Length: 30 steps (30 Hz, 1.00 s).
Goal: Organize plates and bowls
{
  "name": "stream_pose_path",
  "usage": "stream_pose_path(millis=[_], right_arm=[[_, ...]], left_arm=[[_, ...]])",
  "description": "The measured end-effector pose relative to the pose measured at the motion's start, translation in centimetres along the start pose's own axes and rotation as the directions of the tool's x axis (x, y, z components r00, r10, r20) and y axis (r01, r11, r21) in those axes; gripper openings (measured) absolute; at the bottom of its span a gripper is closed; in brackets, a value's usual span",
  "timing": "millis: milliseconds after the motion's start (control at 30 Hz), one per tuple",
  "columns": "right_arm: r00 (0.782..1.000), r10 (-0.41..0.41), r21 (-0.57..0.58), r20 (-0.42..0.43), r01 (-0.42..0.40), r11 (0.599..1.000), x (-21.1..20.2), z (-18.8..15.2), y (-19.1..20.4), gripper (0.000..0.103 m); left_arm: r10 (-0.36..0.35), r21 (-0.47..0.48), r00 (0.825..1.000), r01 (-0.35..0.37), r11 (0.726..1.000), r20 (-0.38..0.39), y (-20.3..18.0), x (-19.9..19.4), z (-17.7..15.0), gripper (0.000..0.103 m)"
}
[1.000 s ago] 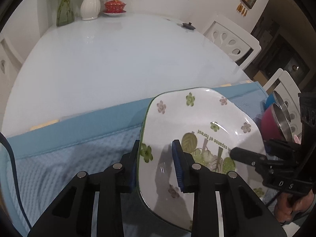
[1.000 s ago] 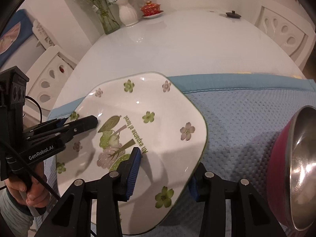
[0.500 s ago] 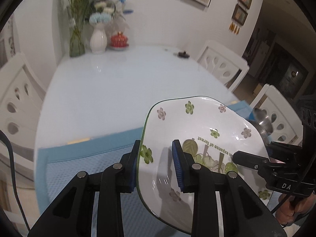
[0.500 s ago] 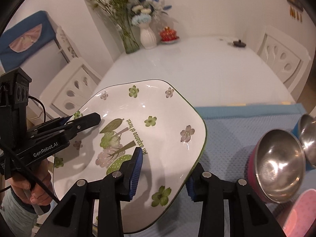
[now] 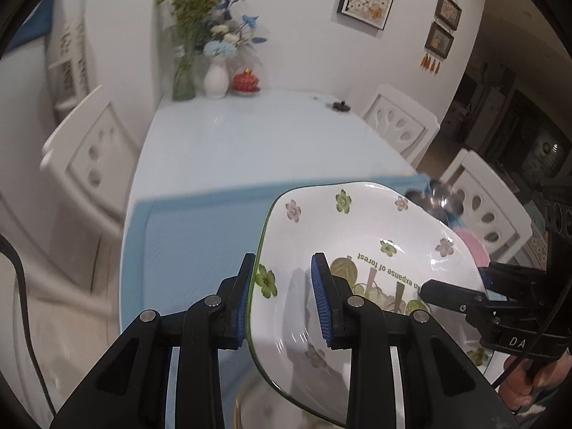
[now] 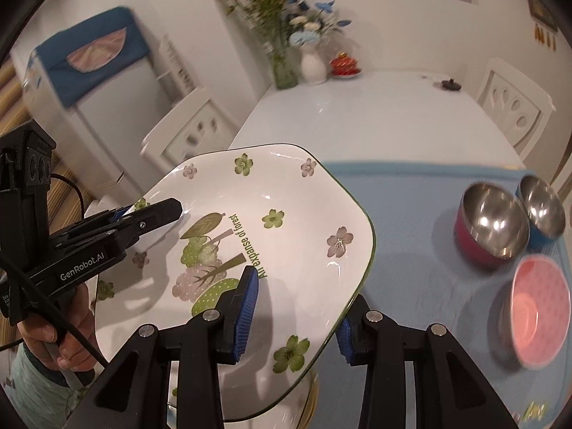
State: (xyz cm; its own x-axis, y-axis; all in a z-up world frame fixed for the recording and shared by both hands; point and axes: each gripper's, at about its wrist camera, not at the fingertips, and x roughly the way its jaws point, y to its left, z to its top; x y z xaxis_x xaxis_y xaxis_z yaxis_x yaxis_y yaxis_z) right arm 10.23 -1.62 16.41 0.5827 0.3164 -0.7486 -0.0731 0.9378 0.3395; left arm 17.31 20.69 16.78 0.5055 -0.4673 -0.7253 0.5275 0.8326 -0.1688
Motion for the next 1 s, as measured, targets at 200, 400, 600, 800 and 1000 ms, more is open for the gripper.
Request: stream_pose_path(millis=[200,400,600,800,1000], right_arm=[[0.997,0.008,-0.083,-0.079,-0.015,0.996,-0.8,-6.3,2.7,0.038],[0.989,-0.010,-0.149,-0.144,-0.012,0.989,-0.7,-11.5,3.5,0.038],[0.985,-0.013,-0.162,-0.174,-0.016,0.987,-0.1,-13.8,3.4,0.038],[0.978,-0.037,-0.177,-0.205,0.000,0.984,1.2,-14.9,3.7,0.038],[0.963,-0.051,-0.150,-0.264,0.011,0.989,3.3,-14.9,2.4,0.037]], left_arm=[[0.020,-0.091,0.998,-0.026,0.996,-0.065,0.0,-2.1,-7.2,0.027],[0.020,-0.142,0.989,-0.041,0.989,-0.148,-0.4,-2.3,-13.1,0.027],[0.017,-0.162,0.986,-0.045,0.986,-0.168,-0.1,-2.2,-15.3,0.027],[0.030,-0.176,0.982,-0.063,0.982,-0.185,0.7,-1.1,-16.0,0.027],[0.034,-0.193,0.983,-0.069,0.979,-0.178,1.2,-0.4,-16.0,0.027]])
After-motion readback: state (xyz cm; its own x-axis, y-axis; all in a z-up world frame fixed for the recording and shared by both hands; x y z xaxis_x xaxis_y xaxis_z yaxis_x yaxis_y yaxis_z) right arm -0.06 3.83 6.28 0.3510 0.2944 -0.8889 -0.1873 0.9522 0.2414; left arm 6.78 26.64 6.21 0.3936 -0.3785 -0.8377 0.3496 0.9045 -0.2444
